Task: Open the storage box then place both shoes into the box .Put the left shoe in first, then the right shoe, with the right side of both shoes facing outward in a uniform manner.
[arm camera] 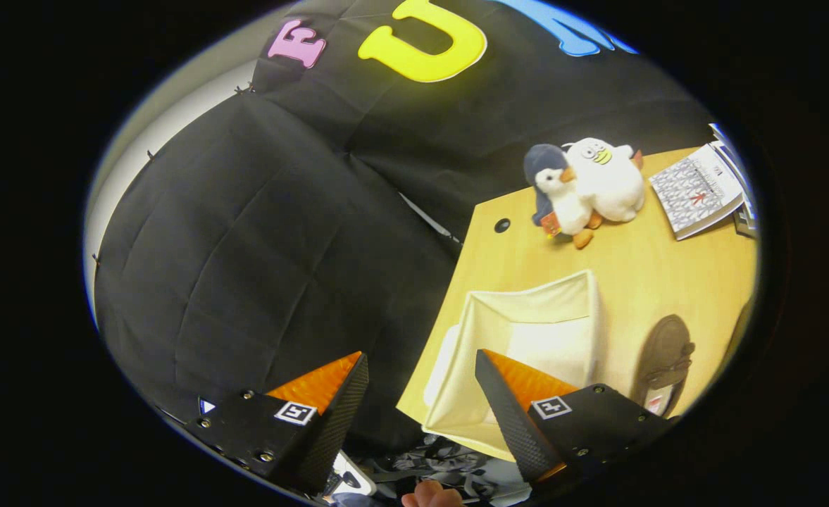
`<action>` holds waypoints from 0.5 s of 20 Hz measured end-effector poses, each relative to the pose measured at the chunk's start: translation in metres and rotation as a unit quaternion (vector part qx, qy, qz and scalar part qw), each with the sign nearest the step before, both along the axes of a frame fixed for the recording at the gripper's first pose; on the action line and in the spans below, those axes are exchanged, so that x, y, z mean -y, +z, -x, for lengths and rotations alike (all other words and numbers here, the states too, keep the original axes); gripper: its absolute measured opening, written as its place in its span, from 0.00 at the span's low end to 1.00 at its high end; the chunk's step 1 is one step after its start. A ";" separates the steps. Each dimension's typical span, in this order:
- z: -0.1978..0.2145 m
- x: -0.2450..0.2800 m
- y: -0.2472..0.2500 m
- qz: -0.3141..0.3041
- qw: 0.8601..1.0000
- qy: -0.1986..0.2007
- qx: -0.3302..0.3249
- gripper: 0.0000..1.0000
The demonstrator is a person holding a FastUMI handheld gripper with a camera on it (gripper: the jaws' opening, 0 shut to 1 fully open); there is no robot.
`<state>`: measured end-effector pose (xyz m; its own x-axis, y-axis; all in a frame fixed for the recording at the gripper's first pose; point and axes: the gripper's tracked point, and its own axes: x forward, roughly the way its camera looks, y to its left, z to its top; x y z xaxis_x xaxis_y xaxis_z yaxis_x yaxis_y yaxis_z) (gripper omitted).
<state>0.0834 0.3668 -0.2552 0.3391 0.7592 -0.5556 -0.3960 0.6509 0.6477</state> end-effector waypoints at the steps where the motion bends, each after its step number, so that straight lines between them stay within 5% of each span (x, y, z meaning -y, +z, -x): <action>1: -0.004 0.016 -0.008 0.007 1.000 -0.008 0.003 0.95; 10: -0.011 0.155 -0.102 0.147 0.988 -0.042 0.020 0.95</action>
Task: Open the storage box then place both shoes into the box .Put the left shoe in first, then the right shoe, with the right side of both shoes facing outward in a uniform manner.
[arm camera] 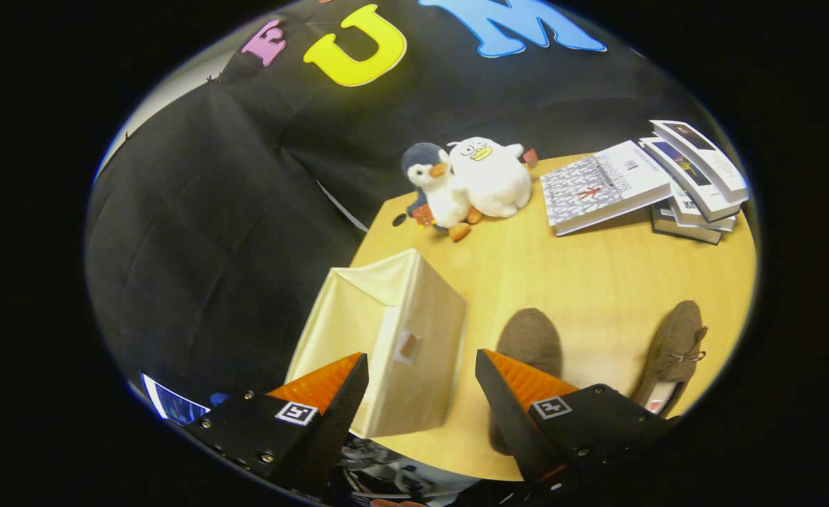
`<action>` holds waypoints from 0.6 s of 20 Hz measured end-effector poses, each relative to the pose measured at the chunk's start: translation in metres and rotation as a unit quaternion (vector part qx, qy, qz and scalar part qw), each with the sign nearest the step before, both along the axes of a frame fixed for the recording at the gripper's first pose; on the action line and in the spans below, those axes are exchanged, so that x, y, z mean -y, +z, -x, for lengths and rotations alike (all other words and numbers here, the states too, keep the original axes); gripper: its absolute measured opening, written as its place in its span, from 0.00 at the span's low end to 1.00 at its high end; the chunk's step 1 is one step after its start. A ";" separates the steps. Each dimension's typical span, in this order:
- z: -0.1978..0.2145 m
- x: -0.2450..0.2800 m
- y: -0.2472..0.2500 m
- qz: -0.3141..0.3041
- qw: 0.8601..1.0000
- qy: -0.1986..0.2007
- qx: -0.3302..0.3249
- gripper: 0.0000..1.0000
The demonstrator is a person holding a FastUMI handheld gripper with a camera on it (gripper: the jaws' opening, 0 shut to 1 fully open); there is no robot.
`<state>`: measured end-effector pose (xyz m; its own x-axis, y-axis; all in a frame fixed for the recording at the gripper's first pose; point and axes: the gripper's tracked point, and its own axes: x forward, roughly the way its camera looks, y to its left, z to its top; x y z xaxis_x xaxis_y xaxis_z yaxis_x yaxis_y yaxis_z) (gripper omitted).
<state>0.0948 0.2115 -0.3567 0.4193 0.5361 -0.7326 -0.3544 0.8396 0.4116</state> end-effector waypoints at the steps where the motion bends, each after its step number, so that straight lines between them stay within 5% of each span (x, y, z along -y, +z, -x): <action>1: 0.002 0.014 -0.011 0.016 1.000 0.000 -0.002 0.95; 12: 0.025 0.082 -0.103 0.129 0.990 0.017 -0.056 0.93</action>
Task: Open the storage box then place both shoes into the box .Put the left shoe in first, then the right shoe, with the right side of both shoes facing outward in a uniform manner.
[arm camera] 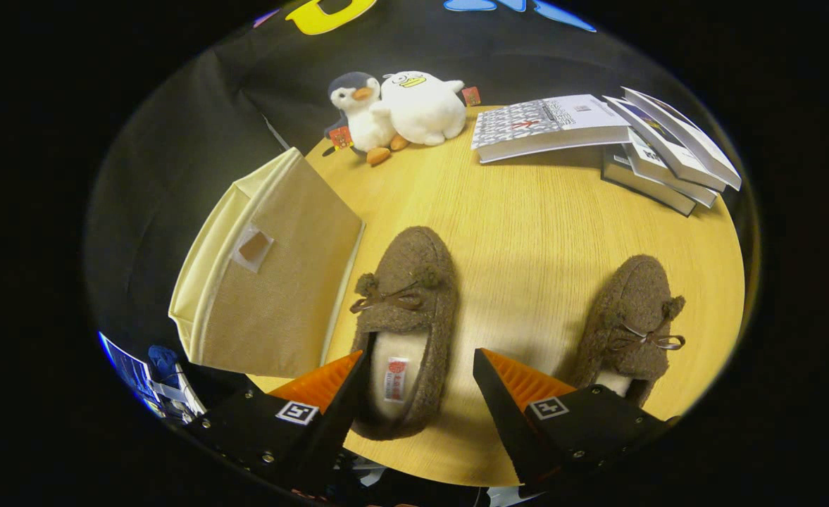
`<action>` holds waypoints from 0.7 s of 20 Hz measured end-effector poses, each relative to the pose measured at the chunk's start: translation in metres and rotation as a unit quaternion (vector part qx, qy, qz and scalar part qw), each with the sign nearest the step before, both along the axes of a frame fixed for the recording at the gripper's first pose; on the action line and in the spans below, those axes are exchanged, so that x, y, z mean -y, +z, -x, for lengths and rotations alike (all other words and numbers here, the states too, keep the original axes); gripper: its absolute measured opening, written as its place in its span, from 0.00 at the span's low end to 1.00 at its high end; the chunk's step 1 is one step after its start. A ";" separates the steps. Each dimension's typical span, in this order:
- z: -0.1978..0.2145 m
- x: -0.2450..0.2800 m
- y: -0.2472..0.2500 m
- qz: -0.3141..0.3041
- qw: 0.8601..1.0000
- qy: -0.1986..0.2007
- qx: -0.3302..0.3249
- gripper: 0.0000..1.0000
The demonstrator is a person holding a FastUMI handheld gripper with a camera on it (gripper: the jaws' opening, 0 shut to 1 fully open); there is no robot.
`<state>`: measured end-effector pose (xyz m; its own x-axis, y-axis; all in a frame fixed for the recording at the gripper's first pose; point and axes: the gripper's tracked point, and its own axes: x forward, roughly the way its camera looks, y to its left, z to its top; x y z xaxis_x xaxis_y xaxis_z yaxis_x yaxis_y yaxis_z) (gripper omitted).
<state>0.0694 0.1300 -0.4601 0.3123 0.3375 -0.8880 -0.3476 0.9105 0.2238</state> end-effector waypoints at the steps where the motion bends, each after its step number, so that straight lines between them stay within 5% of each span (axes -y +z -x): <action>1: -0.005 0.001 -0.005 0.006 1.000 -0.001 -0.002 0.93; 6: -0.027 0.007 -0.028 0.059 0.998 0.004 -0.008 0.86; 8: -0.028 0.000 -0.040 0.062 0.998 0.009 -0.023 0.71; 9: -0.027 -0.004 -0.042 0.056 0.998 0.012 -0.035 0.55; 10: -0.025 -0.013 -0.043 0.040 0.998 0.016 -0.044 0.52; 12: -0.027 -0.012 -0.036 0.057 0.997 0.025 -0.038 0.11; 14: -0.024 -0.018 -0.034 0.058 0.997 0.040 -0.035 0.03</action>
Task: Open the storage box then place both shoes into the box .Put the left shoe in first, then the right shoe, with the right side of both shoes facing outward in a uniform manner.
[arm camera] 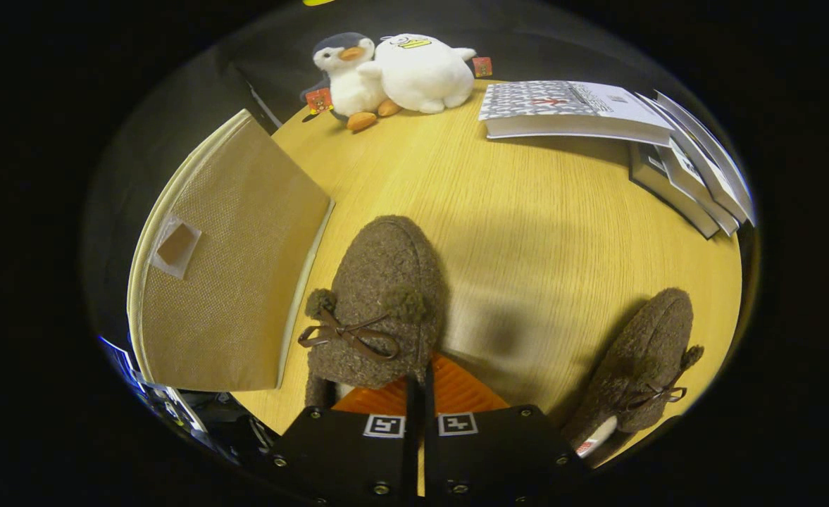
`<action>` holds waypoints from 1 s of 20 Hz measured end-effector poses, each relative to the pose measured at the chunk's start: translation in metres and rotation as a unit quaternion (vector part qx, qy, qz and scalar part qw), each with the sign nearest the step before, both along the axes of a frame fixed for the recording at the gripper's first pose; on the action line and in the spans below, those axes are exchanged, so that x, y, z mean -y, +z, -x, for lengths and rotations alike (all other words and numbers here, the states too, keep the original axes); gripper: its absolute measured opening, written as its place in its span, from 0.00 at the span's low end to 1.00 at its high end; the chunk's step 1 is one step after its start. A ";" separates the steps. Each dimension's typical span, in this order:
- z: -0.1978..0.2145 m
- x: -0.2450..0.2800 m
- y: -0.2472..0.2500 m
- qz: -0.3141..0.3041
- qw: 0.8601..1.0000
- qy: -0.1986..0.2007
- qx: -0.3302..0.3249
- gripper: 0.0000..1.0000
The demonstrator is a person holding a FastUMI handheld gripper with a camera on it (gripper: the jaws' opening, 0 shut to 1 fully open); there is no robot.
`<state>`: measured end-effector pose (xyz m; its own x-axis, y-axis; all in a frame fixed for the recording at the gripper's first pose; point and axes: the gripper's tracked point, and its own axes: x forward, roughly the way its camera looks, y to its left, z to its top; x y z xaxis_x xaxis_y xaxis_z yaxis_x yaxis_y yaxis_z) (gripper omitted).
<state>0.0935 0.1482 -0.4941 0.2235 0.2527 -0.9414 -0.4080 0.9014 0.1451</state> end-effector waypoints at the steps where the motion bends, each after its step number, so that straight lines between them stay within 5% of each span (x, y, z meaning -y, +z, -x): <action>1: 0.001 -0.004 0.007 -0.007 1.000 -0.001 -0.002 0.03; 9: 0.001 -0.039 0.142 -0.092 0.996 -0.012 0.016 0.03; 15: 0.001 -0.104 0.230 -0.128 0.990 0.045 0.045 0.03; 20: 0.011 -0.179 0.235 -0.156 0.984 0.089 0.019 0.03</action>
<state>0.0828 0.3268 -0.2592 0.1826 0.5664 -0.8036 -0.5660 0.7289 0.3852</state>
